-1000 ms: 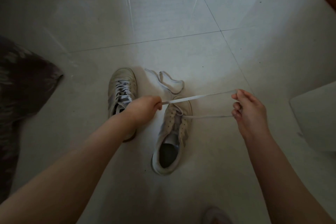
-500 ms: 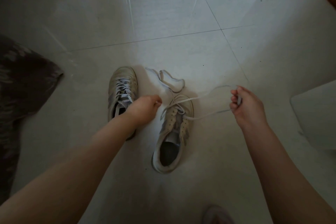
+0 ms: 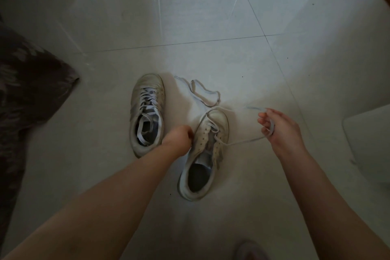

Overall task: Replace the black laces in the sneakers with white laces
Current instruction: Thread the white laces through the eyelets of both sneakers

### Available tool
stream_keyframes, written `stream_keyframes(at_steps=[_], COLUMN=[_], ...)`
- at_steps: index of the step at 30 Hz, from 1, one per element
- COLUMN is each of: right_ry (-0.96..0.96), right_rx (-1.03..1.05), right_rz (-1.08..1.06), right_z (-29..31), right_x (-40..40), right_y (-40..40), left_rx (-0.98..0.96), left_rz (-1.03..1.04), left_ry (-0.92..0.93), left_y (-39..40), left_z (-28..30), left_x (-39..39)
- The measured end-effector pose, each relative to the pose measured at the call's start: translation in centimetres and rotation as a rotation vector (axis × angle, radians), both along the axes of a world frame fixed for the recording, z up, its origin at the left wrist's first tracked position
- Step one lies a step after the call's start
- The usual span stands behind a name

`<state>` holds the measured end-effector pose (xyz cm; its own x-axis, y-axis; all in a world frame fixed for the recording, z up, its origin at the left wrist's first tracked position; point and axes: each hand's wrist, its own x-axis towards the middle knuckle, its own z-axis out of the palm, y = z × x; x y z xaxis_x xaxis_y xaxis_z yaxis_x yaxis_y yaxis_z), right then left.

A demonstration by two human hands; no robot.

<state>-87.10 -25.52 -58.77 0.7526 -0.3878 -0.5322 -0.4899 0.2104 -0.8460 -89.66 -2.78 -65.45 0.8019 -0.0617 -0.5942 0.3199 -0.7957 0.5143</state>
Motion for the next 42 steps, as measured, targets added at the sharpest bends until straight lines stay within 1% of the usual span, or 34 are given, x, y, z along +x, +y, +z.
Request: stream_keyframes(at_steps=[1, 2, 4, 5, 6, 8, 9, 11, 12, 13, 14, 16, 17, 20, 21, 24, 31, 35, 37, 40, 42], right_ry=[0.021, 0.051, 0.101, 0.074, 0.001, -0.186, -0.228, -0.231, -0.246, -0.28, -0.321, -0.371, -0.352, -0.161, -0.142, -0.176, -0.101, -0.108, -0.13, -0.183, -0.226], right_rx=[-0.023, -0.094, -0.361, -0.501, -0.62, -0.81, -0.901, -1.133, -1.244, -1.305, -1.32, -1.274, -1.249, -1.211, -1.204, -1.187, -1.115, -1.067, -1.052, -1.016, -1.04], right_rz=[0.027, 0.076, 0.217, 0.289, 0.372, 0.54, 0.605, 0.657, 0.664, 0.679, 0.697, 0.728, 0.761, 0.911, 0.925, 0.89, 0.917, 0.958, 0.943, 0.872, 0.886], right_z=[-0.5, -0.9, -2.2, -2.5, -2.8, -3.3, -3.6, -3.6, -3.4, -3.5, -3.6, -3.9, -4.0, -3.8, -3.9, -4.0, -4.2, -4.6, -4.9, -5.0, -4.9], right_x=[0.0, -0.1, -0.6, -1.1, -1.5, -2.5, -3.0, -3.7, -3.9, -4.0, -4.0, -3.8, -3.7, -3.5, -3.5, -3.3, -2.9, -2.9, -2.9, -2.3, -2.0], right_y=[0.1, 0.2, 0.4, 0.8, 1.3, 2.6, 3.4, 5.1, 5.8, 6.3, 6.7, 6.9, 6.9, 7.3, 7.4, 7.7, 7.9, 7.7, 7.5, 7.9, 8.4], left_rx=[0.009, 0.009, -0.042, -0.097, -0.161, -0.321, -0.407, -0.542, -0.581, -0.604, -0.611, -0.597, -0.593, -0.58, -0.561, -0.546, -0.491, -0.424, -0.398, -0.469, -0.509], left_rz=[-0.009, -0.007, 0.068, 0.145, 0.225, 0.36, 0.418, 0.515, 0.544, 0.562, 0.571, 0.586, 0.598, 0.639, 0.637, 0.626, 0.534, 0.411, 0.394, 0.453, 0.459], left_ry=[0.01, 0.001, -0.052, -0.078, -0.1, -0.106, -0.09, -0.057, -0.048, -0.043, -0.043, -0.056, -0.066, -0.094, -0.103, -0.136, -0.176, -0.135, -0.095, 0.012, 0.05], left_y=[0.0, 0.0, 0.1, 0.2, 0.3, 0.3, 0.2, -0.3, -0.6, -0.9, -1.1, -1.5, -1.6, -1.6, -1.6, -1.6, -1.5, -1.4, -1.3, -0.8, -0.4], left_z=[0.0, 0.0, 0.3, 0.6, 0.9, 1.7, 2.2, 2.9, 3.0, 3.0, 2.9, 2.5, 2.3, 1.9, 1.9, 1.9, 1.8, 2.1, 2.1, 1.7, 1.7], left_x=[0.0, 0.0, 0.1, 0.2, 0.3, 0.8, 1.0, 1.3, 1.3, 1.2, 1.0, 0.7, 0.5, 0.4, 0.4, 0.4, 0.6, 1.3, 1.6, 2.0, 1.8])
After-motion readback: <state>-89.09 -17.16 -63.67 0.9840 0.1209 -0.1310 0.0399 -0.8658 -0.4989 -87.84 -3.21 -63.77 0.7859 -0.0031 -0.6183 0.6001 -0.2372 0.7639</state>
